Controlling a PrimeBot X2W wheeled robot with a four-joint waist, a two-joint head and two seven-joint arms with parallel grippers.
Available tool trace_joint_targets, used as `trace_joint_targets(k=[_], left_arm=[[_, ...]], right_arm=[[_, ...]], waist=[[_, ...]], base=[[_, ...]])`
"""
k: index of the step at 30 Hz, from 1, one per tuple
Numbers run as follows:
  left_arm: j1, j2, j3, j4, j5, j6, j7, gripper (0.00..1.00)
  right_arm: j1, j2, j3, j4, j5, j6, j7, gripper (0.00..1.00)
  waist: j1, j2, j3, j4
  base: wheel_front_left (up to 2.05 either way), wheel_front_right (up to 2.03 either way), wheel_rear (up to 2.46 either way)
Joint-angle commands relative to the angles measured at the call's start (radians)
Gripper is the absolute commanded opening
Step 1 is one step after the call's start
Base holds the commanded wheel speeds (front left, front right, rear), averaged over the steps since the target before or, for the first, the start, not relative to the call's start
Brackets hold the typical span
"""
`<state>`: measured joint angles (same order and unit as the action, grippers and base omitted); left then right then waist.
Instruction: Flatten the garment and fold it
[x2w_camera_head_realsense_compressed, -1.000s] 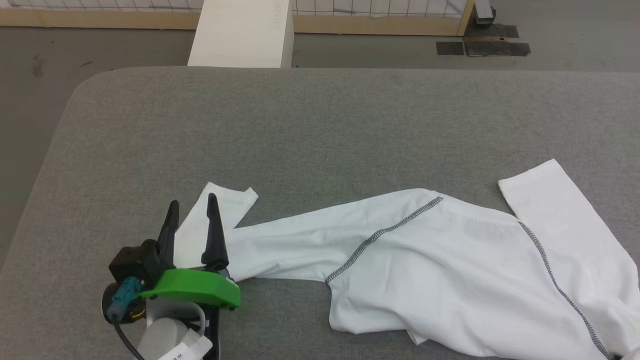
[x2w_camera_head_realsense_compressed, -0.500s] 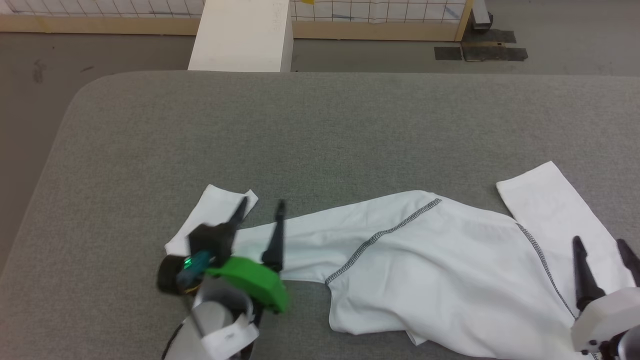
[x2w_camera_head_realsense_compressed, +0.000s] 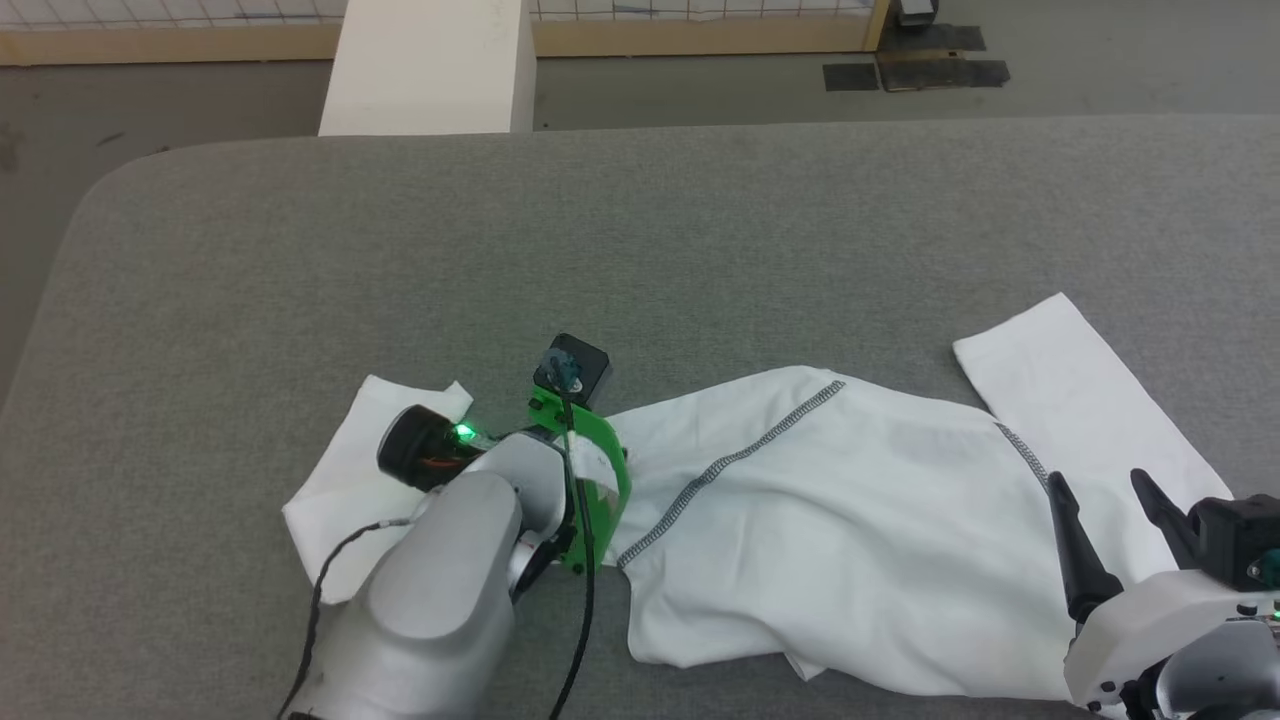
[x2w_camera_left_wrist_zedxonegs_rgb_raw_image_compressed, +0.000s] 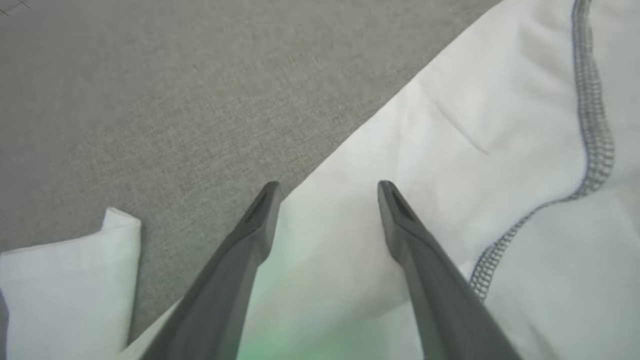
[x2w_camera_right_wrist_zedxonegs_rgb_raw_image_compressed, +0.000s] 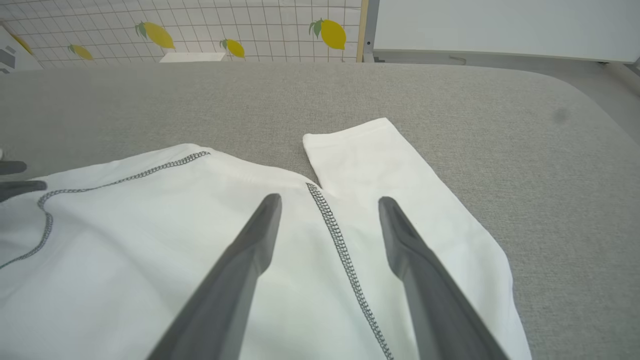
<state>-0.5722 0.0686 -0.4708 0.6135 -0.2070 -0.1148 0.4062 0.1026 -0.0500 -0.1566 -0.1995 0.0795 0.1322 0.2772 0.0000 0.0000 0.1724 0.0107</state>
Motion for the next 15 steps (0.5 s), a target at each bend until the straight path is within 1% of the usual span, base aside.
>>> trace_joint_targets(k=[1,4,7,8,9,10,11,13,14,15], left_arm=[[-0.025,0.017,-0.006,0.027,0.012,-0.002,0.053,1.00],[-0.051,0.037,-0.028,0.068,0.029,-0.002,0.171,1.00],[-0.062,0.048,-0.035,0.083,0.027,-0.003,0.231,1.00],[-0.063,0.052,-0.037,0.088,0.024,-0.003,0.251,0.84],[-0.062,0.055,-0.039,0.090,0.021,-0.004,0.262,0.04],[-0.062,0.058,-0.037,0.087,0.014,-0.005,0.262,0.00],[-0.061,0.062,-0.034,0.081,0.011,-0.005,0.252,0.00],[-0.060,0.075,-0.004,0.052,0.002,0.026,0.176,0.00],[-0.059,0.080,0.017,0.038,-0.004,0.047,0.131,0.00],[-0.054,0.083,0.051,0.024,-0.019,0.078,0.074,0.00]], right_arm=[[-0.014,0.000,0.005,-0.004,0.001,-0.002,0.002,1.00],[-0.016,0.000,0.013,-0.009,0.005,-0.002,0.005,1.00],[-0.017,0.000,0.016,-0.014,0.011,-0.002,0.007,1.00],[-0.018,0.000,0.017,-0.015,0.012,-0.002,0.008,1.00],[-0.019,0.000,0.018,-0.016,0.013,-0.002,0.009,1.00],[-0.019,0.000,0.019,-0.016,0.014,-0.002,0.010,1.00],[-0.020,0.000,0.019,-0.017,0.014,-0.002,0.011,1.00],[-0.023,0.000,0.019,-0.021,0.017,-0.002,0.015,1.00],[-0.024,0.000,0.018,-0.022,0.018,-0.002,0.016,1.00],[-0.027,0.000,0.017,-0.024,0.020,-0.002,0.016,1.00]], waist=[[0.0000,0.0000,0.015,-0.023],[0.0000,0.0000,0.024,-0.039],[0.0000,0.0000,0.032,-0.048],[0.0000,0.0000,0.033,-0.050],[0.0000,0.0000,0.035,-0.051],[0.0000,0.0000,0.036,-0.052],[0.0000,0.0000,0.037,-0.052],[0.0000,0.0000,0.039,-0.050],[0.0000,0.0000,0.040,-0.048],[0.0000,0.0000,0.039,-0.047]], base=[[0.00,0.00,0.00],[0.00,0.00,0.00],[0.00,0.00,0.00],[0.00,0.00,0.00],[0.00,0.00,0.00],[0.00,0.00,0.00],[0.00,0.00,0.00],[0.00,0.00,0.00],[0.00,0.00,0.00],[0.00,0.00,0.00]])
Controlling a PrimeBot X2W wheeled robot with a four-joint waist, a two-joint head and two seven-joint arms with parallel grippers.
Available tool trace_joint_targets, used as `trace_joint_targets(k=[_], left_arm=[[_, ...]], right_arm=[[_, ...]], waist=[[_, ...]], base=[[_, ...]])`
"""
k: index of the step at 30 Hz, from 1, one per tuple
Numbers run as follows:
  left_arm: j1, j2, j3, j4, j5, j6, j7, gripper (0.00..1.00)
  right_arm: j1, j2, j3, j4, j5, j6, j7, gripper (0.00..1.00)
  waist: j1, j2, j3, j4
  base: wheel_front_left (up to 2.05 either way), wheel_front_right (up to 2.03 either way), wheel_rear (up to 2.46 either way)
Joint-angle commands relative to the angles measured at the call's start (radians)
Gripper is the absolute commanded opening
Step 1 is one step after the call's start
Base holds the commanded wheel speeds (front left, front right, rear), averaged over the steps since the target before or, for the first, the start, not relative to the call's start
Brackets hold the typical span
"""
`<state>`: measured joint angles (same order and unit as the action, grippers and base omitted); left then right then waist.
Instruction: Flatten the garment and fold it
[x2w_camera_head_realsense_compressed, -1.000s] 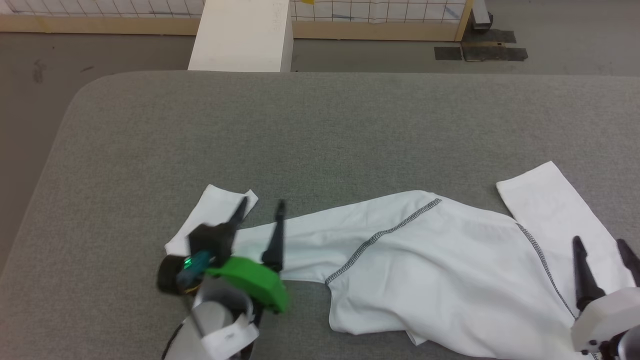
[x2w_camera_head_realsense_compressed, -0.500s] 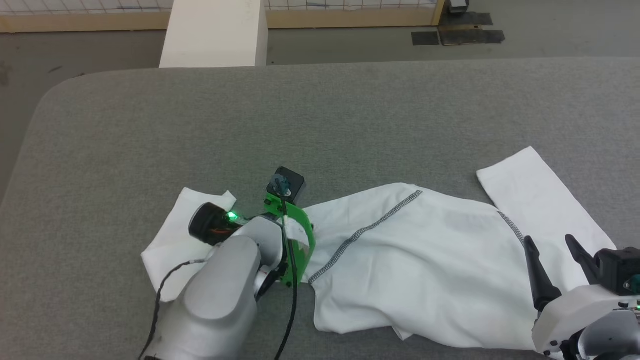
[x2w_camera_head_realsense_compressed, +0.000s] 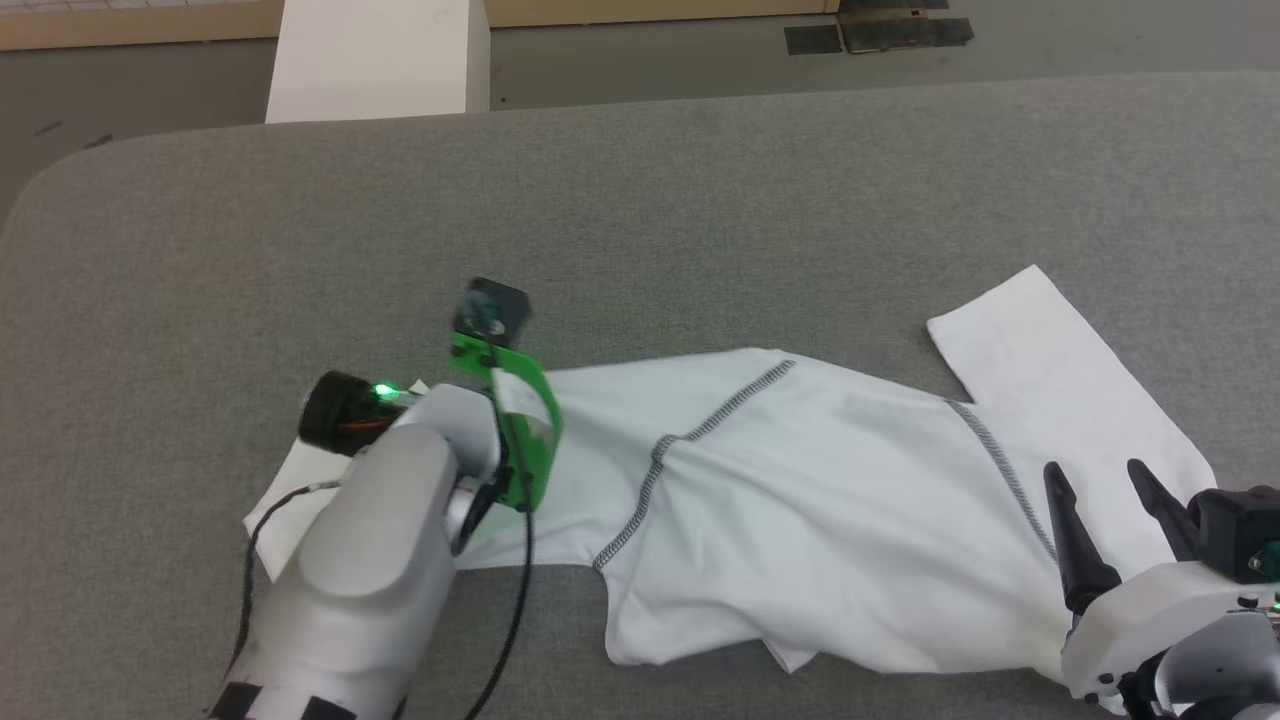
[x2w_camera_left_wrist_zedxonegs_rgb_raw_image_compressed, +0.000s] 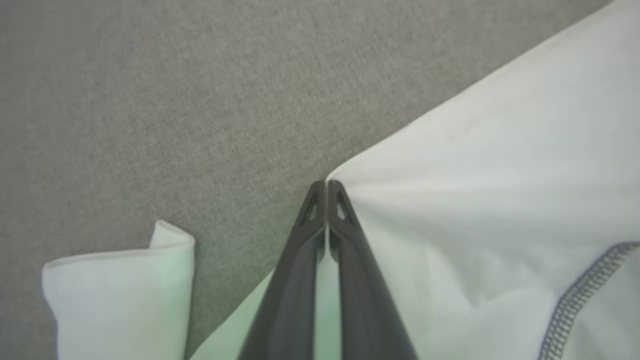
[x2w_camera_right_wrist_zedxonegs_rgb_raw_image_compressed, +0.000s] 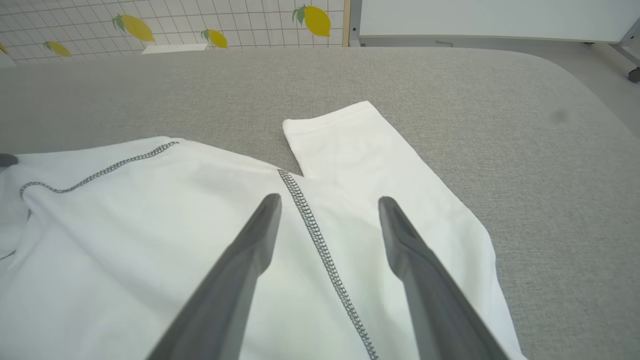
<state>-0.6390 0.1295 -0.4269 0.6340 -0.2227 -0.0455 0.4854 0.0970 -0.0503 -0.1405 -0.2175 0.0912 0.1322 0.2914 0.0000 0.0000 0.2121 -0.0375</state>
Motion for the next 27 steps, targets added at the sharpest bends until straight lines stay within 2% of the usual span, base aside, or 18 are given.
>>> trace_joint_targets(k=[1,6,12,14,15,16,17,22,27], left_arm=[[0.023,0.025,0.041,-0.004,-0.023,0.035,-0.050,0.00],[0.089,0.051,0.181,-0.024,-0.107,0.124,-0.192,0.00],[0.193,0.067,0.264,-0.024,-0.177,0.163,-0.231,0.00],[0.225,0.060,0.270,-0.030,-0.193,0.159,-0.240,0.03],[0.237,0.054,0.271,-0.037,-0.203,0.147,-0.251,0.71],[0.251,0.047,0.273,-0.047,-0.214,0.133,-0.269,0.71],[0.261,0.045,0.269,-0.058,-0.216,0.119,-0.289,1.00],[0.312,0.047,0.245,-0.130,-0.196,0.071,-0.426,1.00],[0.351,0.059,0.233,-0.223,-0.166,0.058,-0.552,1.00]], right_arm=[[-0.023,0.000,-0.001,-0.008,0.009,-0.002,0.002,1.00],[-0.025,0.000,-0.011,-0.010,0.014,-0.002,0.005,1.00],[-0.025,0.000,-0.026,-0.007,0.015,-0.002,0.018,1.00],[-0.026,0.000,-0.027,-0.007,0.012,-0.002,0.026,1.00],[-0.028,0.000,-0.026,-0.006,0.010,-0.002,0.030,1.00],[-0.030,0.000,-0.025,-0.006,0.008,-0.002,0.034,1.00],[-0.033,0.000,-0.022,-0.008,0.004,-0.002,0.037,1.00],[-0.040,0.000,-0.021,-0.016,-0.005,-0.002,0.046,1.00],[-0.043,0.000,0.002,-0.018,-0.028,-0.002,0.059,1.00]], waist=[[0.0000,0.0000,-0.001,0.005],[0.0000,0.0000,-0.010,0.030],[0.0000,0.0000,-0.026,0.063],[0.0000,0.0000,-0.031,0.075],[0.0000,0.0000,-0.033,0.079],[0.0000,0.0000,-0.037,0.085],[0.0000,0.0000,-0.039,0.089],[0.0000,0.0000,-0.054,0.113],[0.0000,0.0000,-0.067,0.120]], base=[[0.00,0.00,0.00],[0.00,0.00,0.00],[0.00,0.00,0.00],[0.00,0.00,0.00],[0.00,0.00,0.00],[0.00,0.00,0.00],[0.00,0.00,0.00],[0.00,0.00,0.00],[0.00,0.00,0.00]])
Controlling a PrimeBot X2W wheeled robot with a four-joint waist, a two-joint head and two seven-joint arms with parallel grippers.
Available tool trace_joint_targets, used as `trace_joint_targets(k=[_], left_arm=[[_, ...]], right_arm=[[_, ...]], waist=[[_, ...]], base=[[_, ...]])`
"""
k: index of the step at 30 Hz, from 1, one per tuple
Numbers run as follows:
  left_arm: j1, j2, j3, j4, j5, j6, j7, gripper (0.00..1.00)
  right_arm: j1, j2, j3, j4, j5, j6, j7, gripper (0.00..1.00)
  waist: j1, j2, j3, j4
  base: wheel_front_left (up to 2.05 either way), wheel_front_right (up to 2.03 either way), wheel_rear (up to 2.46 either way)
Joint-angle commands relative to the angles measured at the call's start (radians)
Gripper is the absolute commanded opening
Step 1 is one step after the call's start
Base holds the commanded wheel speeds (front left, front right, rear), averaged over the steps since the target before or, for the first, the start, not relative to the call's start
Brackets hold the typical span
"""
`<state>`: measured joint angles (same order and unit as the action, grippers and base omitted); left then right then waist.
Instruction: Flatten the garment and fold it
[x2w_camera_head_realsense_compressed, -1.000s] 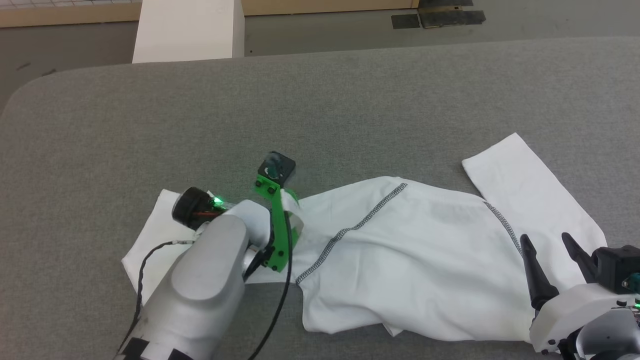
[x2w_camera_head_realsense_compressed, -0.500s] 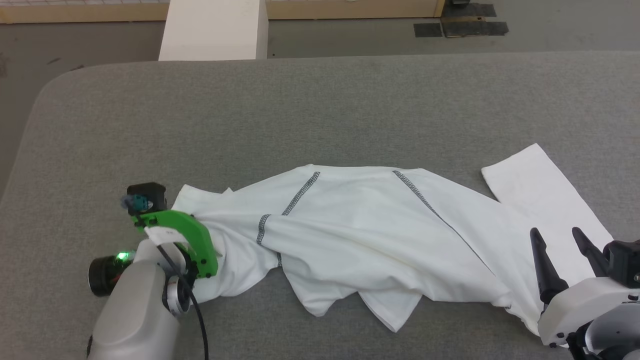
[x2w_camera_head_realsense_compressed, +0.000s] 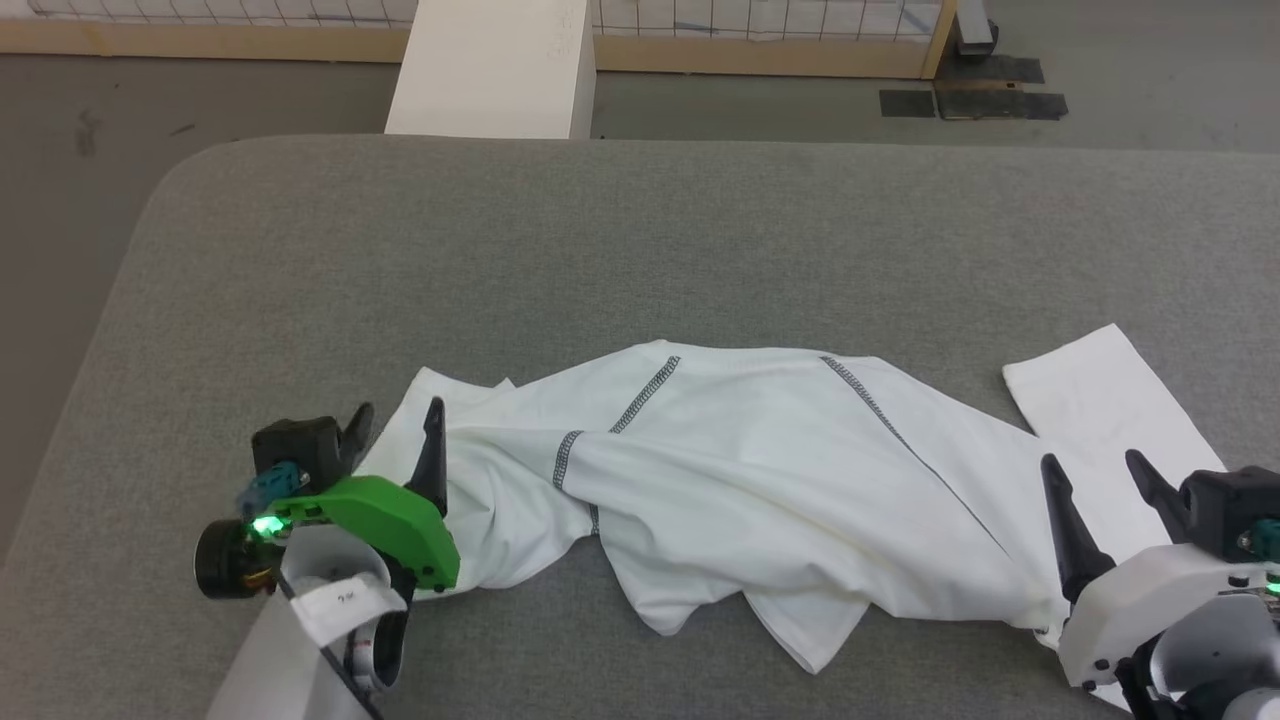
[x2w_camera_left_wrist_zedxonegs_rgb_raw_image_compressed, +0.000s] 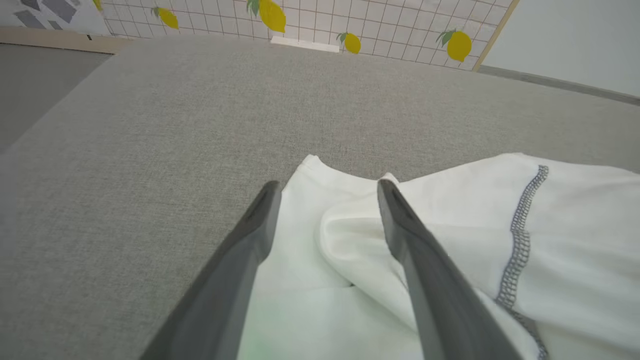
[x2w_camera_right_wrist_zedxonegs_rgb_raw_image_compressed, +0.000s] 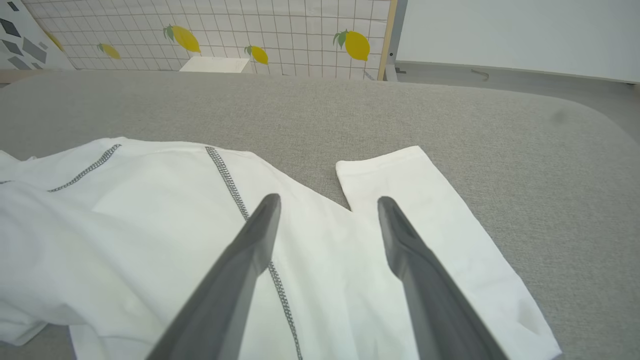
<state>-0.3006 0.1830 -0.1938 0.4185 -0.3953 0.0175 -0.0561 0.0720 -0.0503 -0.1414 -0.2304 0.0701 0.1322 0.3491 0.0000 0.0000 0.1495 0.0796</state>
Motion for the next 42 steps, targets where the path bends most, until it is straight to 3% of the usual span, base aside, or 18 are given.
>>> trace_joint_targets(k=[1,5,8,13,24,31,32,34,35,42], left_arm=[[0.023,0.003,0.004,-0.035,0.006,-0.005,-0.048,1.00],[0.072,-0.021,0.030,-0.127,-0.008,-0.008,-0.168,1.00],[0.098,-0.037,0.037,-0.174,-0.002,-0.015,-0.195,1.00],[0.111,-0.074,0.057,-0.235,0.017,-0.029,-0.205,1.00],[0.109,-0.119,0.101,-0.305,0.073,-0.068,-0.205,1.00],[0.103,-0.127,0.113,-0.310,0.095,-0.081,-0.206,1.00],[0.102,-0.127,0.116,-0.310,0.098,-0.083,-0.206,1.00],[0.101,-0.128,0.119,-0.309,0.103,-0.085,-0.206,1.00],[0.101,-0.128,0.120,-0.308,0.105,-0.086,-0.206,1.00],[0.096,-0.131,0.124,-0.300,0.119,-0.091,-0.206,1.00]], right_arm=[[-0.024,0.000,0.009,-0.002,-0.014,-0.002,0.007,1.00],[-0.074,-0.025,0.024,0.045,-0.038,-0.002,0.039,1.00],[-0.129,-0.050,-0.003,0.134,-0.041,-0.002,0.076,1.00],[-0.235,-0.068,-0.083,0.324,-0.035,-0.002,0.140,1.00],[-0.469,-0.079,-0.319,0.606,-0.119,-0.002,0.185,1.00],[-0.510,-0.102,-0.342,0.707,-0.121,-0.002,0.276,1.00],[-0.511,-0.096,-0.335,0.714,-0.105,-0.002,0.302,0.52],[-0.514,-0.094,-0.322,0.715,-0.071,-0.002,0.330,0.09],[-0.514,-0.097,-0.317,0.712,-0.059,-0.002,0.333,0.00],[-0.481,-0.163,-0.317,0.658,-0.029,-0.002,0.276,0.00]], waist=[[0.0000,0.0000,-0.006,0.002],[0.0000,0.0000,0.001,0.000],[0.0000,0.0000,0.019,0.004],[0.0000,0.0000,0.057,0.024],[0.0000,0.0000,0.136,0.055],[0.0000,0.0000,0.162,0.052],[0.0000,0.0000,0.163,0.050],[0.0000,0.0000,0.167,0.044],[0.0000,0.0000,0.168,0.042],[0.0000,0.0000,0.154,0.020]], base=[[0.00,0.00,0.00],[0.00,0.00,0.00],[0.00,0.00,0.00],[0.00,0.00,0.00],[0.00,0.00,0.00],[0.00,0.00,0.00],[0.00,0.00,0.00],[0.00,0.00,0.00],[0.00,0.00,0.00],[0.00,0.00,0.00]])
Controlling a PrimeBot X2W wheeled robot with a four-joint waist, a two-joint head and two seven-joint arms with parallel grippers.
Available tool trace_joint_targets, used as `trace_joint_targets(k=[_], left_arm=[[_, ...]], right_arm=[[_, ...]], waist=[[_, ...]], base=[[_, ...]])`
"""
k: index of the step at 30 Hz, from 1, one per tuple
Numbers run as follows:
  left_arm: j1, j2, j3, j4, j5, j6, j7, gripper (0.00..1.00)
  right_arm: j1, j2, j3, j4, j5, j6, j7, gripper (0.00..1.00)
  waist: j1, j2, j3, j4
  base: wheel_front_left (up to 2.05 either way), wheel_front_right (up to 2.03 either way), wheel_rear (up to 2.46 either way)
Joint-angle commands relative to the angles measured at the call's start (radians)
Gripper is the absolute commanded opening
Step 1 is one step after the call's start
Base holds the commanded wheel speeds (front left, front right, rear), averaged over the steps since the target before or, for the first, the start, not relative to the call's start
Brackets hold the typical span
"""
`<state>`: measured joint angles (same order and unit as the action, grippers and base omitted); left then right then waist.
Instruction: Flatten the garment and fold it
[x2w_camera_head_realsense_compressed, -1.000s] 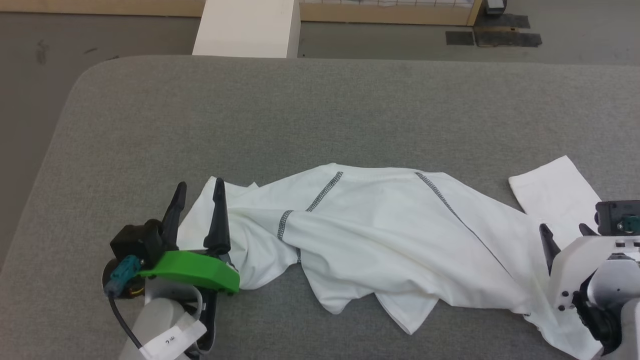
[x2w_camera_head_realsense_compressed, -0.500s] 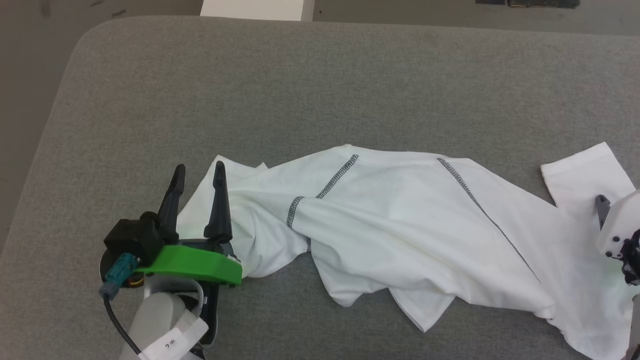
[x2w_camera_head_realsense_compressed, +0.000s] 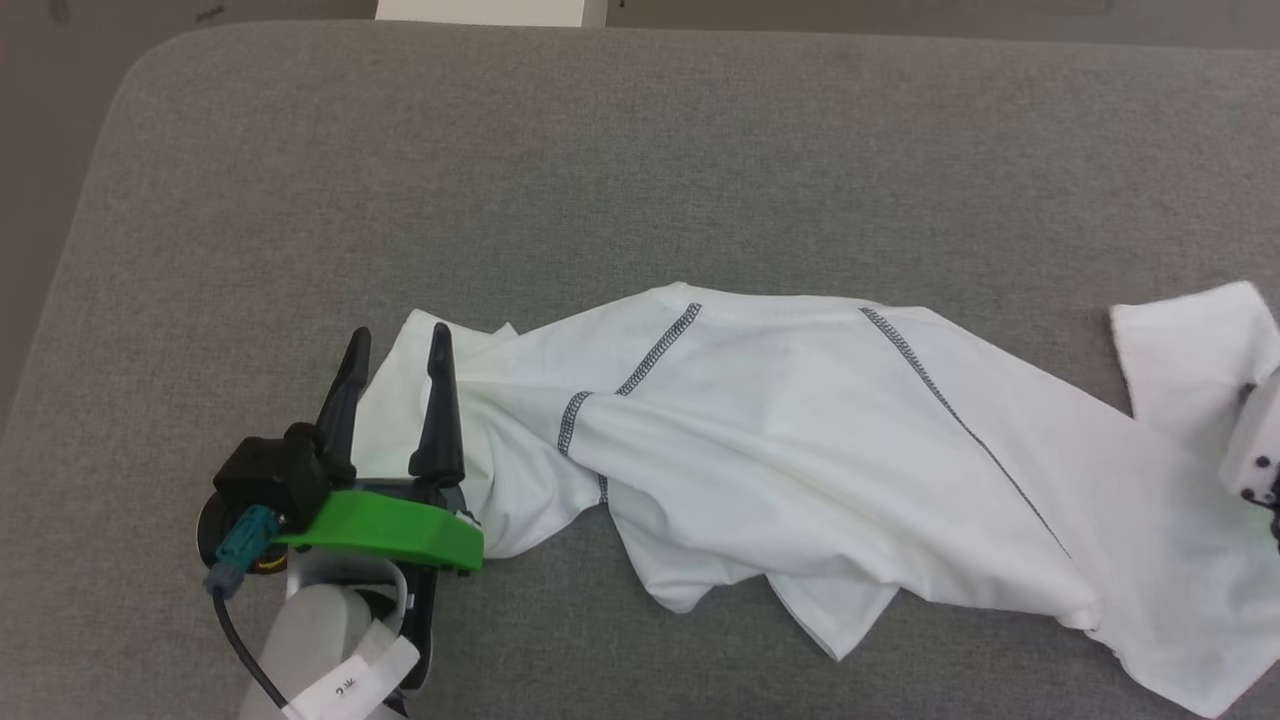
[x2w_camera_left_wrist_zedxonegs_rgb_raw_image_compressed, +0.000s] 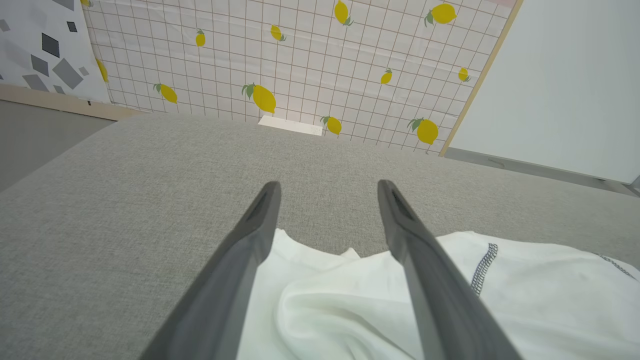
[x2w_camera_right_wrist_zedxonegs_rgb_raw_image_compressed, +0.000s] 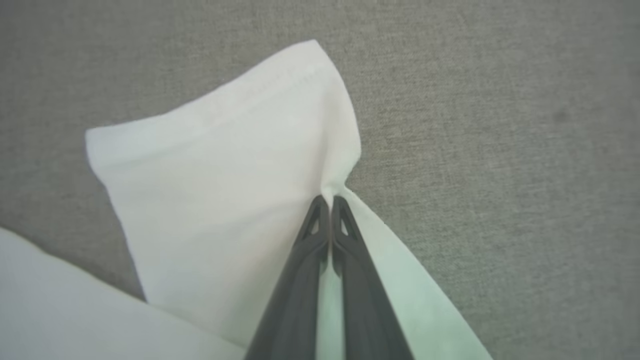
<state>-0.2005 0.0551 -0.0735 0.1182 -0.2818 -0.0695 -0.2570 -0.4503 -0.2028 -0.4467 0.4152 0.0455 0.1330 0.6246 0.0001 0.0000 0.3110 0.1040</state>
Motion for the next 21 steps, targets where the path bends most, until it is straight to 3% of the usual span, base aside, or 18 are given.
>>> trace_joint_targets(k=[1,6,12,13,14,17,21], left_arm=[[-0.005,-0.003,0.004,0.001,0.007,-0.005,-0.005,1.00],[0.004,-0.004,0.007,0.005,0.013,-0.008,-0.005,1.00],[0.021,-0.004,0.001,0.017,0.010,-0.012,-0.005,1.00],[0.022,-0.004,0.001,0.018,0.010,-0.012,-0.005,1.00],[0.023,-0.004,0.000,0.020,0.010,-0.012,-0.005,1.00],[0.025,-0.005,-0.005,0.025,0.011,-0.013,-0.005,1.00],[0.028,-0.005,-0.005,0.024,0.012,-0.013,-0.005,1.00]], right_arm=[[0.053,-0.026,-0.026,0.002,-0.009,-0.002,-0.011,0.00],[0.134,-0.098,-0.177,-0.058,-0.075,-0.002,-0.082,0.00],[0.214,-0.065,-0.321,-0.105,-0.107,-0.002,-0.096,0.00],[0.219,-0.054,-0.319,-0.107,-0.099,-0.002,-0.100,0.20],[0.224,-0.042,-0.309,-0.112,-0.090,-0.002,-0.108,1.00],[0.236,-0.022,-0.253,-0.149,-0.067,-0.002,-0.172,1.00],[0.255,-0.024,-0.047,-0.230,0.013,-0.002,-0.296,1.00]], waist=[[-0.0001,0.0000,-0.013,-0.007],[-0.0001,0.0000,-0.045,-0.025],[-0.0001,0.0000,-0.076,-0.050],[-0.0001,0.0000,-0.079,-0.053],[-0.0001,0.0000,-0.083,-0.056],[-0.0001,0.0000,-0.092,-0.059],[-0.0001,0.0000,-0.102,-0.059]], base=[[0.00,0.00,0.00],[0.00,0.00,0.00],[0.00,0.00,0.00],[0.00,0.00,0.00],[0.00,0.00,0.00],[0.00,0.00,0.00],[0.00,0.00,0.00]])
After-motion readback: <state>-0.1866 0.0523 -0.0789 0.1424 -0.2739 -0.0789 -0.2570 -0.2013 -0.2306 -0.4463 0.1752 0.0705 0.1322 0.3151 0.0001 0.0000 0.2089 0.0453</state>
